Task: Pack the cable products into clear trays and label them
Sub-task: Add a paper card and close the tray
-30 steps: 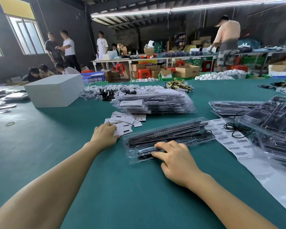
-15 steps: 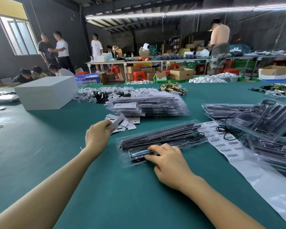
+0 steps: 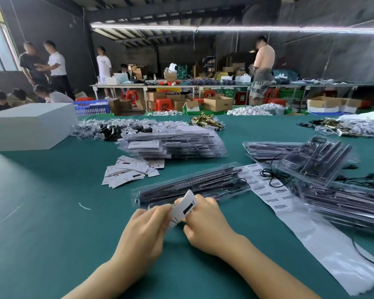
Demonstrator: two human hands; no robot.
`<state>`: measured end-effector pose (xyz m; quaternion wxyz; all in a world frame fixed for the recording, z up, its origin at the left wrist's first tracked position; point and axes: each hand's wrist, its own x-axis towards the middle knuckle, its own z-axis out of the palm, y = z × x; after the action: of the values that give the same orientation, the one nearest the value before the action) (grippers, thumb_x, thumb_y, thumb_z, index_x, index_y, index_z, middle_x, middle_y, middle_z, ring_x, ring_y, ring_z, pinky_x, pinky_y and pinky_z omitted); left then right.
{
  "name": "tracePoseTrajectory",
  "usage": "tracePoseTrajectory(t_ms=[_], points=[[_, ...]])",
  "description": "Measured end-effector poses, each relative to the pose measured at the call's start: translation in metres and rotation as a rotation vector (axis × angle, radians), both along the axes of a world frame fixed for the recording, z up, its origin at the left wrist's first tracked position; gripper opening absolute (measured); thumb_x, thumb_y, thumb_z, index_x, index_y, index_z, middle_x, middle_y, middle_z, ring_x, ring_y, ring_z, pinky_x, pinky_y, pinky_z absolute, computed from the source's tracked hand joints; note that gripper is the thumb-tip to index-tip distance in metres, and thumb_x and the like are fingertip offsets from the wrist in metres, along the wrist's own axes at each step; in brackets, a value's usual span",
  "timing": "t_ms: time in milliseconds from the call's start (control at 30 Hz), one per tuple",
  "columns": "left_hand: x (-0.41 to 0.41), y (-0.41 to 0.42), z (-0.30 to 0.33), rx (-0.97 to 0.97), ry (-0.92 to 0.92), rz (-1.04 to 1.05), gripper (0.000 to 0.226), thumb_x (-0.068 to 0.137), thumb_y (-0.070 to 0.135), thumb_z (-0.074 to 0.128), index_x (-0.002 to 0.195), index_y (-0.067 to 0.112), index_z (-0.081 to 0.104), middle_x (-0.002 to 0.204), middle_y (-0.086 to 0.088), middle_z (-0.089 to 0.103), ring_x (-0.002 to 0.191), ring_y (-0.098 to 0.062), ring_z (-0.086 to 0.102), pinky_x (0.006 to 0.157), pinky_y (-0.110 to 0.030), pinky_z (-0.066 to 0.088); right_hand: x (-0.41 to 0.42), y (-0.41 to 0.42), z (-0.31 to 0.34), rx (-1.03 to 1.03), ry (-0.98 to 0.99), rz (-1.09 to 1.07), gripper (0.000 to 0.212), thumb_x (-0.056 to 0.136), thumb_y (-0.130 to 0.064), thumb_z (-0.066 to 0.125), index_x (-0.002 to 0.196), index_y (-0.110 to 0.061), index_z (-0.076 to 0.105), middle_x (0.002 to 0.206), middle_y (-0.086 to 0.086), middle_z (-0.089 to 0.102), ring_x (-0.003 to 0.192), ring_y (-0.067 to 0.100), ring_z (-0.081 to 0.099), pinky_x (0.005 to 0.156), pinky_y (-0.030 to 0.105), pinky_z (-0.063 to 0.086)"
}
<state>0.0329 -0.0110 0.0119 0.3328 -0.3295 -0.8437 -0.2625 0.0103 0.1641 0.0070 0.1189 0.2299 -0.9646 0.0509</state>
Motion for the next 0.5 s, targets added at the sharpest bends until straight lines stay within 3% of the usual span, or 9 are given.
tracePoseTrajectory(t_ms=[133,267,367,433,500], points=[[0.008,-0.007,-0.002,-0.143,0.097,-0.075,0.014,0.090,0.010,0.046,0.102,0.017,0.049,0.073,-0.002,0.055,0.054,-0.025,0.046,0.053,-0.035,0.042,-0.001,0.004,-0.001,-0.069,-0.003,0.044,0.041,0.085,-0.019,0.047,0.122,-0.032,0.058,0.140,-0.011,0.041,0.118,0.020,0.038,0.097,0.040,0.030],[0.011,-0.006,0.003,-0.137,-0.007,-0.006,0.036,0.076,-0.002,0.058,0.097,0.024,0.046,0.069,0.002,0.050,0.052,-0.022,0.042,0.043,-0.026,0.041,-0.003,0.006,0.000,-0.144,-0.015,0.040,0.044,0.081,-0.016,0.050,0.123,-0.029,0.058,0.135,-0.013,0.047,0.115,0.020,0.042,0.096,0.039,0.031],[0.013,-0.008,0.005,-0.075,-0.132,0.013,0.030,0.080,0.001,0.053,0.097,0.025,0.046,0.071,0.006,0.053,0.053,-0.021,0.043,0.041,-0.029,0.043,-0.005,0.006,0.000,-0.186,-0.052,-0.001,0.045,0.083,-0.020,0.051,0.128,-0.024,0.049,0.131,-0.015,0.047,0.116,0.016,0.039,0.098,0.035,0.027],[0.011,-0.012,0.005,-0.114,-0.197,-0.044,0.029,0.085,0.001,0.050,0.101,0.024,0.048,0.086,0.007,0.061,0.063,-0.023,0.053,0.051,-0.032,0.049,-0.006,0.007,0.000,-0.145,-0.048,0.013,0.045,0.087,-0.023,0.050,0.130,-0.031,0.049,0.134,-0.017,0.044,0.117,0.012,0.037,0.095,0.031,0.024],[0.005,-0.018,0.004,-0.270,-0.271,-0.148,0.024,0.089,-0.002,0.046,0.104,0.016,0.052,0.121,0.006,0.060,0.086,-0.028,0.060,0.067,-0.036,0.052,-0.006,0.009,0.000,-0.087,-0.047,0.054,0.044,0.090,-0.022,0.048,0.129,-0.041,0.053,0.139,-0.019,0.038,0.117,0.013,0.035,0.094,0.032,0.024]])
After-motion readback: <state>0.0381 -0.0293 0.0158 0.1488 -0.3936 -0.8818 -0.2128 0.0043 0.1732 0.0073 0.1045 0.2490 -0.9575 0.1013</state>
